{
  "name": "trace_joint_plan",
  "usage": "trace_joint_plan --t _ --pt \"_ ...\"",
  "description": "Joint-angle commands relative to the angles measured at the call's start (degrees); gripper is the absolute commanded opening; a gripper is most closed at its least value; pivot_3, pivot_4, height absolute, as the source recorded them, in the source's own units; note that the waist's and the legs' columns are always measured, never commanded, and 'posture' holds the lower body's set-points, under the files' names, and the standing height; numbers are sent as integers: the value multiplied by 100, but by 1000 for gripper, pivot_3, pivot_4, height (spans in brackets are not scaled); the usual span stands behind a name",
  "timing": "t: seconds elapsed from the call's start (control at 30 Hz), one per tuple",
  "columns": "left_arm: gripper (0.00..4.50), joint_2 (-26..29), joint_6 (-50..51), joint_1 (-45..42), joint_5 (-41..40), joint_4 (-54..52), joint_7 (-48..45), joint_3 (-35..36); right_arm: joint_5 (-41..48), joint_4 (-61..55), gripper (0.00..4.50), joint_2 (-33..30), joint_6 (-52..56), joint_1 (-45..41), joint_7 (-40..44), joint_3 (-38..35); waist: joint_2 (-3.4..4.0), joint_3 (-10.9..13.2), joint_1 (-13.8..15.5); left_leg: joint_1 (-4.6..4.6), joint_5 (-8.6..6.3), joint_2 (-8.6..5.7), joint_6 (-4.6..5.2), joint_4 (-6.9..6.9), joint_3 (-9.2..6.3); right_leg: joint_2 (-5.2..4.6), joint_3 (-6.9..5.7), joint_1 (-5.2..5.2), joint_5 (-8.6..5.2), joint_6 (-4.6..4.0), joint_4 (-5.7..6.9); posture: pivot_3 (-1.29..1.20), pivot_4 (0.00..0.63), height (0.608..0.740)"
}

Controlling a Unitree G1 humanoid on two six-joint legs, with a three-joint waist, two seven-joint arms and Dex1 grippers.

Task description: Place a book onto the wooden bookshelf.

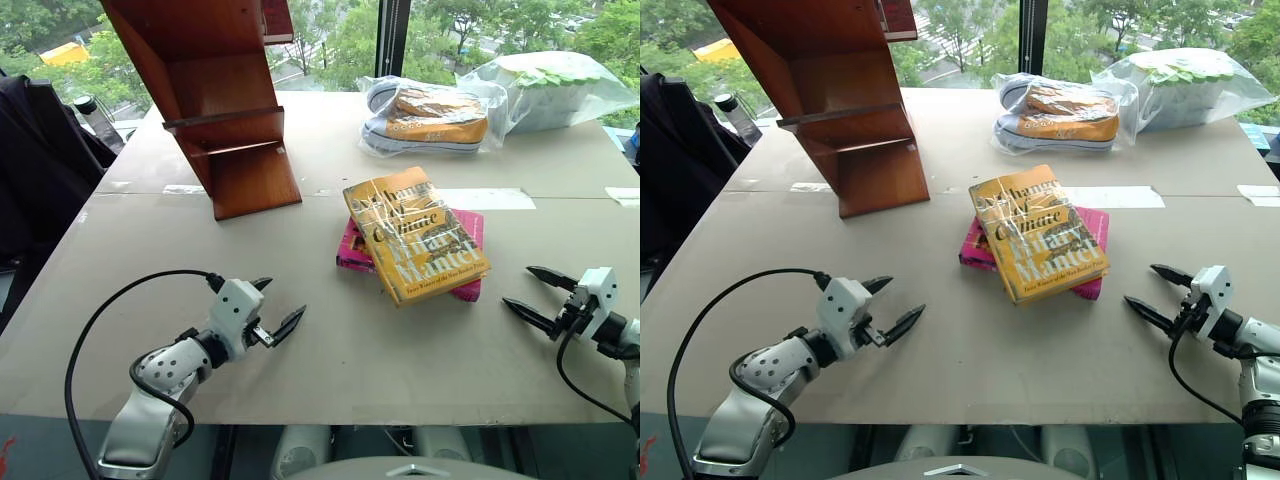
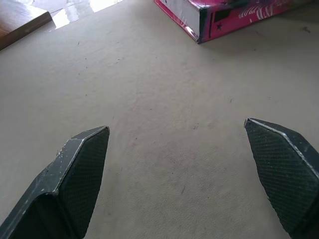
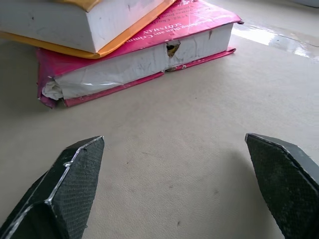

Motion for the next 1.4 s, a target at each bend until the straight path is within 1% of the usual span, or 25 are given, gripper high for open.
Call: trace_joint_plan --t 0.03,0.1,0.17,0.27,0.4,0.5,0.63,0.7,0.77,0.93,1.13,1.2,1.4 --pt "4468 176 -54 -73 -248 -168 -281 201 -54 36 4500 -179 -28 -303 -371 -199 3 4 -12 -1 0 0 0 0 0 0 1 -2 0 0 0 0 150 693" --pt "4468 305 57 -129 -484 -276 -491 305 -255 154 4500 -184 -45 -588 -900 -207 4 5 -15 -12 0 0 0 0 3 2 3 -17 3 -5 5 0 150 693" --pt "4468 535 209 -244 -726 -400 -745 421 -571 198 4500 -159 120 -961 -1486 -64 4 5 -21 -29 1 -1 0 3 3 7 3 -36 8 -13 11 0 150 693" --pt "4468 886 372 -524 -900 -432 -979 606 -843 19 4500 -39 672 -1479 -1888 262 4 7 -15 -52 3 -2 0 10 2 14 4 -59 10 -15 23 0 150 693" --pt "4468 1140 668 -823 -1312 -542 -1179 860 -950 -94 4500 152 968 -1971 -2020 550 4 8 -12 -56 3 -1 1 9 3 23 5 -61 10 -16 21 0 150 693" --pt "4500 1275 947 -937 -1483 -641 -1213 950 -1079 88 3667 274 1034 -2313 -2141 705 3 13 -13 -62 3 -3 1 9 8 24 6 -61 9 -14 14 0 150 693" --pt "4500 1337 1128 -983 -1624 -733 -1235 993 -1278 412 1708 363 1014 -2629 -2272 863 -2 19 -5 -62 3 -6 2 8 14 22 9 -61 9 -11 11 0 150 693" --pt "4500 1348 1211 -966 -1715 -827 -1231 1004 -1317 514 809 415 961 -2731 -2220 931 -4 20 -10 -61 3 -6 2 8 14 23 9 -61 9 -11 13 0 150 693" --pt "4500 1359 1265 -951 -1753 -896 -1221 1011 -1267 535 53 508 990 -2813 -2161 938 -9 24 -24 -59 3 -6 2 8 14 24 9 -60 9 -12 17 0 150 693" --pt "4500 1369 1352 -939 -1772 -1002 -1214 993 -1219 379 53 697 1087 -2850 -1916 1045 -9 24 -82 -53 3 -4 1 9 15 30 13 -60 10 -12 25 0 150 693" --pt "4500 1373 1389 -850 -1847 -1103 -1232 1042 -997 -525 53 816 1754 -2468 -1475 1279 -8 24 -134 -54 3 0 1 9 14 31 13 -60 11 -10 26 0 150 693" --pt "4500 1310 1384 -798 -1988 -1146 -1309 1034 -905 -898 53 890 1990 -2272 -1395 1392 -9 24 -133 -54 3 0 1 9 13 31 13 -60 11 -10 25 0 150 693" --pt "4500 1249 1369 -755 -2095 -1135 -1331 1012 -705 -1678 53 1102 2499 -1972 -1412 1559 -9 24 -147 -49 4 3 1 11 14 33 14 -60 11 -11 30 0 150 693"
